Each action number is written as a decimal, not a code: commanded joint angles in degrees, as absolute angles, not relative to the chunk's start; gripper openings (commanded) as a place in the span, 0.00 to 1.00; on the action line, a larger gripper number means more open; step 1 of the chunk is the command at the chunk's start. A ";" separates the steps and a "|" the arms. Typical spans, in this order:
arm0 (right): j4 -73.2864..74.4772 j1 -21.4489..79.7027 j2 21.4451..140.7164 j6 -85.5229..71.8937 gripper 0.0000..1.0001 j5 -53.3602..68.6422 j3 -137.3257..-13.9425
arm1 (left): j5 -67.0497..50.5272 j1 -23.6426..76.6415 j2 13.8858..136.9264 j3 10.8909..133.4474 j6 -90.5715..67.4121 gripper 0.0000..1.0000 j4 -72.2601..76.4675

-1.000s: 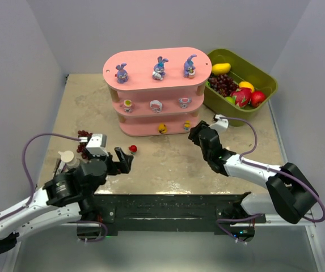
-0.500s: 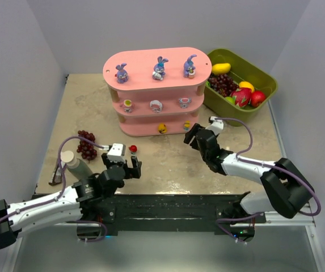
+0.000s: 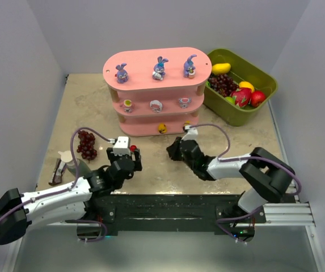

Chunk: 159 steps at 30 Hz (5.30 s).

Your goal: Place and organize the plastic toys onto the shelf

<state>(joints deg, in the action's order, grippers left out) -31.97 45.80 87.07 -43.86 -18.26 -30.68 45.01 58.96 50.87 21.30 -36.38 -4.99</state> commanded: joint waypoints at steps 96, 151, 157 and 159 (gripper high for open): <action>-33.13 60.12 100.28 -54.49 0.33 -31.64 -31.29 | 36.12 41.92 74.09 25.22 -39.64 0.64 22.06; -34.28 57.57 99.84 -54.40 0.15 -31.38 -29.44 | 41.74 41.92 76.82 24.26 -35.52 0.22 29.79; -34.19 57.48 99.84 -54.41 0.15 -31.29 -29.36 | 43.94 41.84 76.20 26.01 -32.35 0.22 30.67; -34.19 57.39 99.76 -54.40 0.15 -31.29 -29.36 | 44.30 41.92 76.81 26.45 -31.82 0.23 31.11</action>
